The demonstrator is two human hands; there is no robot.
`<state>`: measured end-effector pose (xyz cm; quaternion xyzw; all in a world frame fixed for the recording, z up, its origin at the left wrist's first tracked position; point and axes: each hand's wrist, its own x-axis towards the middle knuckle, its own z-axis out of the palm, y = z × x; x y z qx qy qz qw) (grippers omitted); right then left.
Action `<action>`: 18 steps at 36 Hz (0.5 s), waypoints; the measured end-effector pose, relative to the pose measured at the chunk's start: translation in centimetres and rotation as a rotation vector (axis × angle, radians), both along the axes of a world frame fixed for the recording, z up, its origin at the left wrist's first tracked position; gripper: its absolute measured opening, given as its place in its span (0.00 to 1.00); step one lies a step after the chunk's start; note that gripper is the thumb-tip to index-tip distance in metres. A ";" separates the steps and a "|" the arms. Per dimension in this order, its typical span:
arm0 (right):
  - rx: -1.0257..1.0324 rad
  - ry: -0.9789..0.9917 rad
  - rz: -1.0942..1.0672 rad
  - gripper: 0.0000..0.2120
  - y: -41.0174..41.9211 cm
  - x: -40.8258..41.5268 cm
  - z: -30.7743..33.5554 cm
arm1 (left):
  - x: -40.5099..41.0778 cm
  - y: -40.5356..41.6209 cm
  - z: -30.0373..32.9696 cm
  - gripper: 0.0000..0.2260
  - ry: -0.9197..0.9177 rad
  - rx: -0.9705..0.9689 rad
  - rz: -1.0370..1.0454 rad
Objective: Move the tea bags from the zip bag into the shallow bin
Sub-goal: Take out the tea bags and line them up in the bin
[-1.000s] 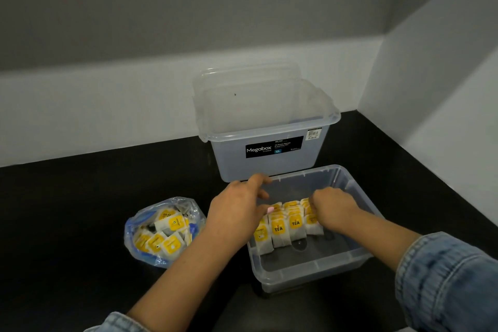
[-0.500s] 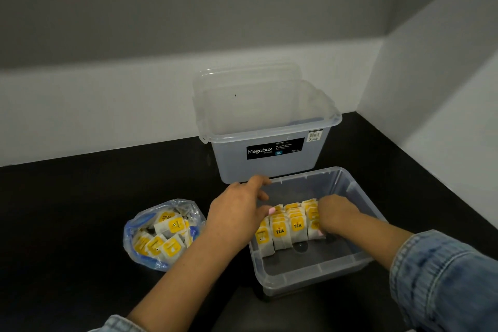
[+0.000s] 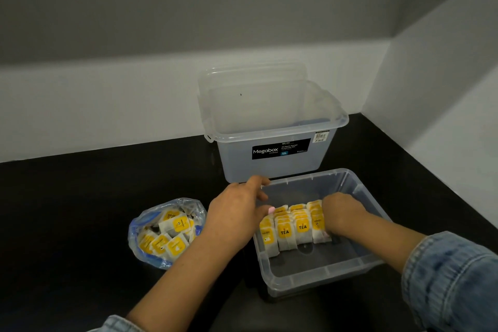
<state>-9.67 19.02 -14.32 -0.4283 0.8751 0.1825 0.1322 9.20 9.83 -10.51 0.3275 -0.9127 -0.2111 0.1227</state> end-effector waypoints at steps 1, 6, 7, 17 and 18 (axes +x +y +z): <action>-0.001 0.009 0.020 0.16 0.1 0.0 0.2 | 0.0 -0.1 0.0 0.22 0.001 0.001 0.002; 0.158 -0.084 0.178 0.17 0.3 0.5 1.0 | 0.4 -0.4 -0.1 0.21 -0.042 -0.022 0.017; 0.223 -0.138 0.224 0.17 0.4 0.6 1.0 | 0.5 -0.4 -0.2 0.22 -0.057 -0.038 0.024; 0.304 -0.198 0.365 0.18 0.7 0.7 -0.1 | 0.6 -0.3 -0.4 0.23 -0.078 -0.002 0.044; 0.303 -0.203 0.371 0.18 0.7 0.7 0.0 | 0.6 -0.3 -0.4 0.23 -0.080 0.000 0.043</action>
